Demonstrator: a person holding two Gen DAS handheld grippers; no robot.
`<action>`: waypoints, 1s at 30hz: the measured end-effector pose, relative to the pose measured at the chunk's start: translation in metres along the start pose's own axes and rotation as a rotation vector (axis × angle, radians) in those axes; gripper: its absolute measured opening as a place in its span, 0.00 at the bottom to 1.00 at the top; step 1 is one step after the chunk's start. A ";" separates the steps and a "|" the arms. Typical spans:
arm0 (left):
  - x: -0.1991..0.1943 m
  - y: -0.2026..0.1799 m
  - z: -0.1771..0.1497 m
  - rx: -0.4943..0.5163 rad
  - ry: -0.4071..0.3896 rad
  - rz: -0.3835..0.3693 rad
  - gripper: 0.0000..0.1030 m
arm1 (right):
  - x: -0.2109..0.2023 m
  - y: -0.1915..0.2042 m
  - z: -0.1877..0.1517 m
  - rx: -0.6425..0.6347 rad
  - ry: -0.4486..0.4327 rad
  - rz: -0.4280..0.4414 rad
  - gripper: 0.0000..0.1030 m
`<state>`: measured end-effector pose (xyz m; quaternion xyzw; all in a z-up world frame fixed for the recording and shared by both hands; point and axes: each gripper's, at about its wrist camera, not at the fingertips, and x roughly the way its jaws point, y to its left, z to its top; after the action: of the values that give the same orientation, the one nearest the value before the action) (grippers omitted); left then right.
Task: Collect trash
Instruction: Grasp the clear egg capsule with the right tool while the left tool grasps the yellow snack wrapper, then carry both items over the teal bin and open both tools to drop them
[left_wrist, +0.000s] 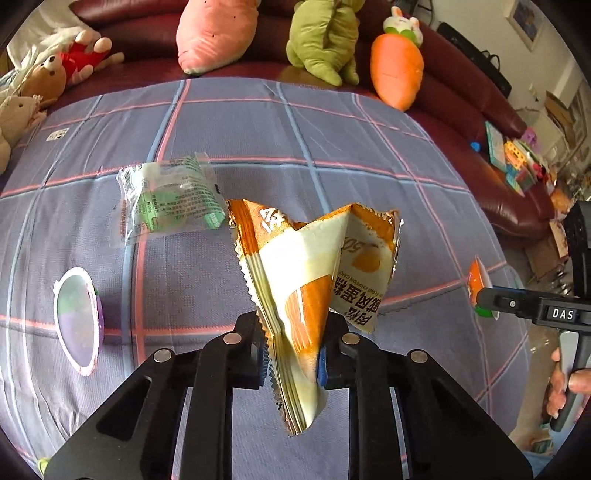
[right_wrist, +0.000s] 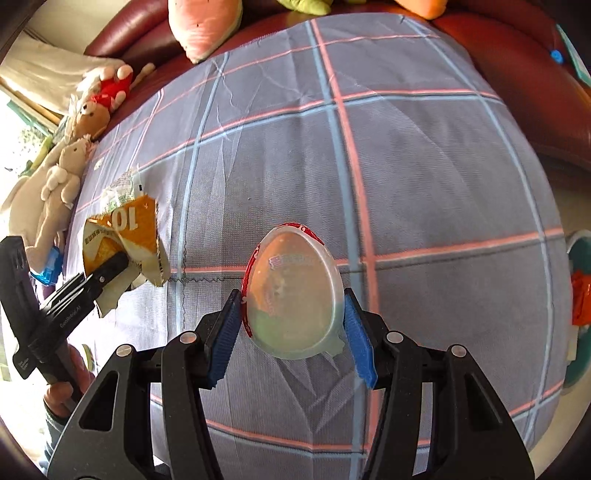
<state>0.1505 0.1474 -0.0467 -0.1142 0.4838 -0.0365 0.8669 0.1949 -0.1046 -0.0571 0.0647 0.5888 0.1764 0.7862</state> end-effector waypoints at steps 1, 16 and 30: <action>-0.003 -0.005 -0.002 0.005 0.000 -0.002 0.19 | -0.004 -0.004 -0.002 0.007 -0.010 0.005 0.50; -0.001 -0.113 -0.027 0.119 0.032 -0.113 0.19 | -0.059 -0.085 -0.070 0.167 -0.143 0.011 0.50; 0.039 -0.260 -0.025 0.338 0.100 -0.213 0.19 | -0.123 -0.205 -0.106 0.360 -0.314 -0.054 0.50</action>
<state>0.1618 -0.1164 -0.0307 -0.0157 0.4983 -0.2144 0.8399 0.1057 -0.3498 -0.0409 0.2145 0.4827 0.0351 0.8484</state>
